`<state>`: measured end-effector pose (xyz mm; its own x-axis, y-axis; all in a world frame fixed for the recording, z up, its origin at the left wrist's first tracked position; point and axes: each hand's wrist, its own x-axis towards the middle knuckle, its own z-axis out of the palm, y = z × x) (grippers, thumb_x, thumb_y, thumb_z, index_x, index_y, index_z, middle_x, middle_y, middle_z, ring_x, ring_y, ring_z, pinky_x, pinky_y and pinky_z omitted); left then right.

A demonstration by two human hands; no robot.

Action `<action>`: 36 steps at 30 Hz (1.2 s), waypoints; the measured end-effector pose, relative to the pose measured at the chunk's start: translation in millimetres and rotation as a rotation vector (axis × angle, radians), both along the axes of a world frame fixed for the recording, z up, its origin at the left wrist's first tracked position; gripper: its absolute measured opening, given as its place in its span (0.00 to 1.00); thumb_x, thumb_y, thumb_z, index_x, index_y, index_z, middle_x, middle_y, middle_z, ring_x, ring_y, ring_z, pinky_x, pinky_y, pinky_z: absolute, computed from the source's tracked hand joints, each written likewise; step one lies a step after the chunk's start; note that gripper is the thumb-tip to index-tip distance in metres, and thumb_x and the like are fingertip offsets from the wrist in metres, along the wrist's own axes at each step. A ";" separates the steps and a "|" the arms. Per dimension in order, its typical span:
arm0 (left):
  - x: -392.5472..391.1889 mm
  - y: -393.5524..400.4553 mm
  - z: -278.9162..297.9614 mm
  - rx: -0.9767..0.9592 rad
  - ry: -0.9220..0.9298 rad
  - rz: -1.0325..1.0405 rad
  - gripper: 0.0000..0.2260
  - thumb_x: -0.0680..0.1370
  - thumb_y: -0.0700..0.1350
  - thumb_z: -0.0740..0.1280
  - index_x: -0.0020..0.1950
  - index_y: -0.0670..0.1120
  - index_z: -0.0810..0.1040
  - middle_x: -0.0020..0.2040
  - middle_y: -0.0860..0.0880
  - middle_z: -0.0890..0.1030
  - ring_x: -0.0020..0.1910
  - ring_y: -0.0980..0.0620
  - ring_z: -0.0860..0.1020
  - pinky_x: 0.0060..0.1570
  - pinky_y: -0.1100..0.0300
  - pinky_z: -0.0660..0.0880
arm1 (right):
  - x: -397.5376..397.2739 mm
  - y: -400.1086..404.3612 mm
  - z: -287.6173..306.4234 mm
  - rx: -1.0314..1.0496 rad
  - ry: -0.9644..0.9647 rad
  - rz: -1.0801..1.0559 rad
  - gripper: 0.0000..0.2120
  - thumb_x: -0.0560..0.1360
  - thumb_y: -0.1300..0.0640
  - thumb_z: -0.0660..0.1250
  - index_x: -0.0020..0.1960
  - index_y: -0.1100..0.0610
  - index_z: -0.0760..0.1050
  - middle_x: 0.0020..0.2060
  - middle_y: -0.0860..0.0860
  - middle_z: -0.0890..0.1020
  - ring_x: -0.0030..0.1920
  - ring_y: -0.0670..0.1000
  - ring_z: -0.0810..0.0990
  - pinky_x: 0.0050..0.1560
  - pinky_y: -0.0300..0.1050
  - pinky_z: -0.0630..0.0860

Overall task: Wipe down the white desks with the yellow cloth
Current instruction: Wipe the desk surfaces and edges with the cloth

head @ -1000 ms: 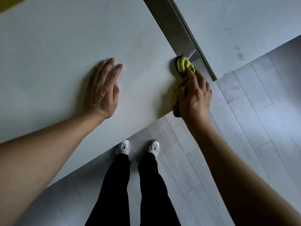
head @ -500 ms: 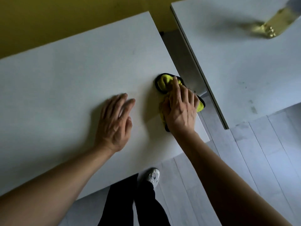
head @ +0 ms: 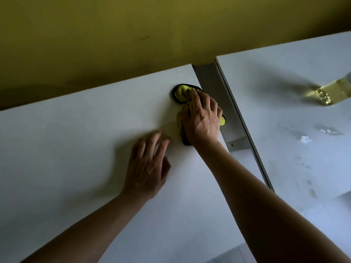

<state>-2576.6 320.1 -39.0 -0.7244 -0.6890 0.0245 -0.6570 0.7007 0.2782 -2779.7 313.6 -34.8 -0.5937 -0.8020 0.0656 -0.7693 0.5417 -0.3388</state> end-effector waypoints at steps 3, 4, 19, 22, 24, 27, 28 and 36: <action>-24.0 -30.1 -1.9 0.010 -0.053 -0.029 0.28 0.80 0.47 0.58 0.81 0.45 0.66 0.81 0.40 0.65 0.79 0.37 0.64 0.78 0.40 0.60 | -19.6 -44.0 -1.5 0.009 -0.039 -0.025 0.25 0.82 0.45 0.56 0.77 0.51 0.63 0.69 0.54 0.70 0.67 0.60 0.69 0.63 0.55 0.66; -28.1 -33.2 -3.0 0.022 -0.065 -0.026 0.29 0.80 0.48 0.57 0.82 0.46 0.63 0.82 0.41 0.63 0.81 0.38 0.61 0.79 0.40 0.59 | -26.2 -57.7 -2.1 0.022 -0.052 -0.044 0.25 0.82 0.44 0.56 0.77 0.51 0.63 0.68 0.55 0.71 0.65 0.60 0.70 0.61 0.55 0.67; -31.7 -31.8 -5.8 0.003 -0.069 -0.031 0.31 0.80 0.49 0.58 0.84 0.47 0.59 0.83 0.42 0.59 0.82 0.39 0.58 0.80 0.40 0.55 | -54.6 -77.1 2.3 0.018 -0.222 -0.241 0.17 0.82 0.45 0.56 0.59 0.56 0.73 0.52 0.55 0.78 0.51 0.59 0.79 0.48 0.52 0.74; -30.3 -30.8 -4.0 -0.023 -0.026 -0.048 0.30 0.79 0.49 0.58 0.82 0.45 0.64 0.82 0.41 0.62 0.82 0.38 0.59 0.79 0.38 0.56 | -44.8 1.5 3.7 0.033 -0.209 -0.229 0.12 0.80 0.45 0.59 0.56 0.52 0.73 0.45 0.51 0.75 0.43 0.57 0.76 0.40 0.49 0.70; -30.4 -30.8 -3.6 -0.029 -0.015 -0.050 0.30 0.79 0.48 0.59 0.81 0.44 0.65 0.82 0.40 0.62 0.82 0.37 0.59 0.79 0.38 0.56 | -35.4 43.1 5.5 0.046 -0.191 -0.235 0.10 0.80 0.46 0.60 0.55 0.51 0.74 0.44 0.51 0.74 0.42 0.58 0.75 0.39 0.48 0.66; -32.0 -31.4 -2.8 -0.025 -0.023 -0.039 0.30 0.79 0.48 0.59 0.82 0.44 0.64 0.82 0.40 0.62 0.82 0.37 0.58 0.79 0.37 0.57 | -25.1 48.9 4.1 0.060 -0.181 -0.283 0.12 0.81 0.47 0.59 0.58 0.52 0.73 0.49 0.54 0.76 0.46 0.61 0.77 0.40 0.49 0.66; -32.5 -32.2 -2.8 -0.026 -0.023 -0.041 0.30 0.79 0.48 0.59 0.82 0.44 0.64 0.82 0.40 0.62 0.82 0.37 0.58 0.78 0.37 0.57 | -24.4 38.8 4.0 0.064 -0.176 -0.293 0.12 0.81 0.47 0.59 0.59 0.53 0.73 0.49 0.55 0.76 0.46 0.61 0.77 0.41 0.50 0.67; -34.2 -33.1 -5.3 -0.033 -0.081 -0.018 0.31 0.80 0.48 0.57 0.84 0.47 0.59 0.84 0.42 0.58 0.82 0.39 0.57 0.80 0.40 0.55 | -67.3 -108.0 1.1 -0.028 -0.332 -0.236 0.15 0.81 0.48 0.56 0.62 0.52 0.74 0.55 0.55 0.78 0.54 0.59 0.78 0.53 0.55 0.76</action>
<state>-2610.8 287.0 -44.4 -0.7369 -0.6759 -0.0117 -0.6639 0.7203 0.2011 -2847.0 205.7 -33.7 -0.7540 -0.6416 -0.1407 -0.4713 0.6776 -0.5646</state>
